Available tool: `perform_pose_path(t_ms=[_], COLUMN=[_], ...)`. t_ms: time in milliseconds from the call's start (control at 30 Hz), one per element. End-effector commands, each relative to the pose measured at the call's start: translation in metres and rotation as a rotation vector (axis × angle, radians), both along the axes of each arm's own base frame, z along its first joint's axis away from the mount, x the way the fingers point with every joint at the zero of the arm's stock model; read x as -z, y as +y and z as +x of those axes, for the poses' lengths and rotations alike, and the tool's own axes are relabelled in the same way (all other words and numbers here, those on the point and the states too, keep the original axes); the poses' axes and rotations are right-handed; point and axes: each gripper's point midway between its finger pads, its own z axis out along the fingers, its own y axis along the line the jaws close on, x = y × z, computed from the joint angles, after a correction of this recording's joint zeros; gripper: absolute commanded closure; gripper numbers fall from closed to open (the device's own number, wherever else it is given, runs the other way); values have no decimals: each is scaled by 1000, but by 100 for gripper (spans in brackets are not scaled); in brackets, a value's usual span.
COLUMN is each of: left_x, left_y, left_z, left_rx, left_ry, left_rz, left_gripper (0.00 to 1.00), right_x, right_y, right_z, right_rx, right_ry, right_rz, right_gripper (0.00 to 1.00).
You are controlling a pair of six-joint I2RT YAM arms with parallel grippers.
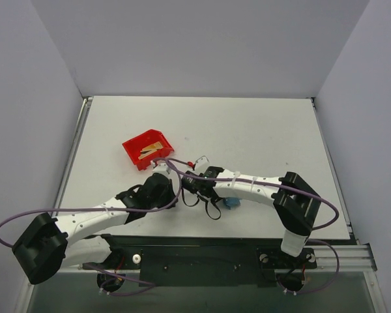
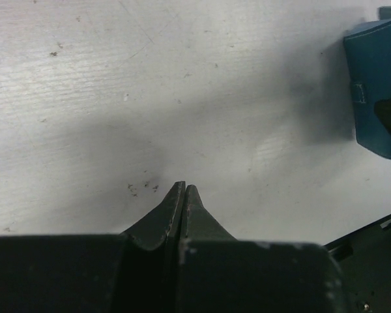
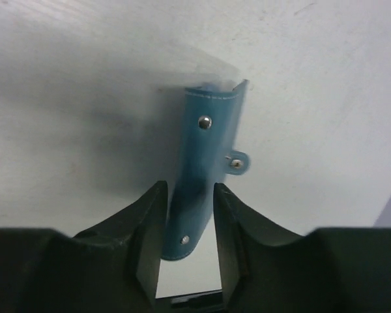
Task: Put the credit cards into the card holder
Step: Turn over the card holder at the center of the board, then close the card holder at the center of the board.
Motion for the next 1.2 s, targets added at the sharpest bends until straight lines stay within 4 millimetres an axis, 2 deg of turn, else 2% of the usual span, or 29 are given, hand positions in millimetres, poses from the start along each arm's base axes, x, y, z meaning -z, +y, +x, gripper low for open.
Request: perform_pose_path(t_ms=[0, 133, 200, 233, 267, 300, 333, 400, 433, 467, 500, 533, 600, 733, 767, 933, 1033, 1167], left_x=[-1, -4, -7, -12, -14, -21, -29, -42, -43, -55, -58, -64, -76, -94, -96, -90, -89, -76], left_y=[13, 19, 18, 16, 15, 9, 4, -10, -17, -26, -35, -47, -68, -106, -110, -139, -152, -168], left_z=[5, 9, 11, 14, 16, 19, 24, 29, 30, 35, 36, 38, 43, 52, 52, 56, 54, 52], left_rx=[-60, -92, -91, -84, -81, -64, -55, -7, 20, 37, 69, 99, 157, 231, 236, 283, 322, 379], left_ry=[2, -6, -18, -32, -39, -57, -74, -96, -105, -124, -137, -146, -178, -224, -227, -214, -205, -181], left_rz=[0, 0, -4, -12, -15, -29, -40, -64, -64, -86, -86, -101, -117, -156, -162, -177, -192, -179], left_gripper=[100, 100, 100, 100, 100, 100, 100, 100, 100, 100, 100, 100, 100, 100, 100, 100, 100, 100], right_x=[-1, -9, -29, -27, -38, -32, -36, -28, -27, -25, -25, -24, -20, -13, -11, 1, 5, 14], right_y=[30, 61, 68, 63, 61, 44, 37, 4, -5, -15, -20, -26, -33, -37, -36, -46, -40, -37], right_z=[-15, -26, -24, -20, -15, -8, -5, 7, 10, 11, 12, 12, 12, 10, 9, 7, 7, 3], right_rx=[-48, -96, -94, -65, -38, 23, 60, 165, 189, 211, 220, 230, 247, 280, 286, 334, 328, 339], right_ry=[61, 127, 112, 116, 89, 89, 73, 54, 41, 40, 32, 30, 28, 62, 73, 101, 130, 172], right_rz=[101, 355, 524, 574, 639, 652, 676, 648, 632, 612, 596, 580, 564, 599, 611, 639, 715, 793], right_gripper=[65, 59, 58, 58, 60, 62, 65, 72, 72, 72, 72, 66, 60, 60, 60, 65, 67, 69])
